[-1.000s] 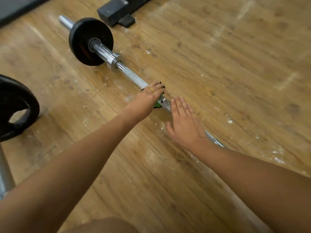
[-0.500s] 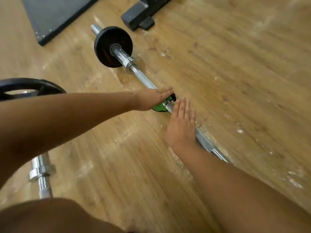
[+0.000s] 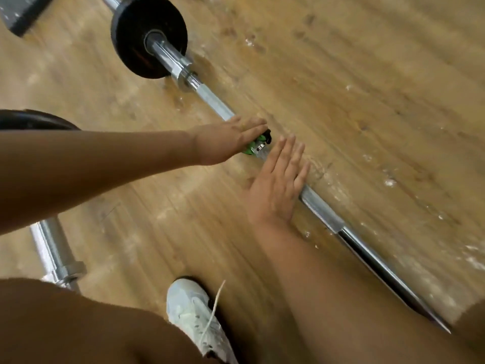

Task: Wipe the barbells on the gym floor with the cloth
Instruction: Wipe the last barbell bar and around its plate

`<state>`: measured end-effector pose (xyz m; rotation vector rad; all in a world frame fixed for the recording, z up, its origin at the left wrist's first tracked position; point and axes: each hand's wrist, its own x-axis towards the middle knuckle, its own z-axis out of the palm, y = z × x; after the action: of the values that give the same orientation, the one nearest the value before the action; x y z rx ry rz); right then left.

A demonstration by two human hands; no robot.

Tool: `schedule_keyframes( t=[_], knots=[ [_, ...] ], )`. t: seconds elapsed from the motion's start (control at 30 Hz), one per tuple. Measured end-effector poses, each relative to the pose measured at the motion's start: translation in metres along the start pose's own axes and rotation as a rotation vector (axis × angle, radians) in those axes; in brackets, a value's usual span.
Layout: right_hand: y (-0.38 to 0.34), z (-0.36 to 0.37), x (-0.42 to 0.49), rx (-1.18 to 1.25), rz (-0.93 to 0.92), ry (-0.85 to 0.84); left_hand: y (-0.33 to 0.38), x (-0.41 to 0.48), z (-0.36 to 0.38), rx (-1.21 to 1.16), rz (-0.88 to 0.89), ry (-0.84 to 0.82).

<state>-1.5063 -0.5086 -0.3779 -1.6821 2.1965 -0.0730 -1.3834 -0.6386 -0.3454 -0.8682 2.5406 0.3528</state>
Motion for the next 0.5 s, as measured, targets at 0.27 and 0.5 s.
schedule_keyframes(
  t=[0.27, 0.5],
  knots=[
    [0.006, 0.017, 0.017, -0.129, 0.078, 0.214, -0.045, 0.007, 0.005, -0.142, 0.121, 0.219],
    [0.021, 0.008, 0.046, -0.213, 0.116, 0.280, -0.074, 0.024, 0.028, -0.315, -0.036, 0.513]
  ],
)
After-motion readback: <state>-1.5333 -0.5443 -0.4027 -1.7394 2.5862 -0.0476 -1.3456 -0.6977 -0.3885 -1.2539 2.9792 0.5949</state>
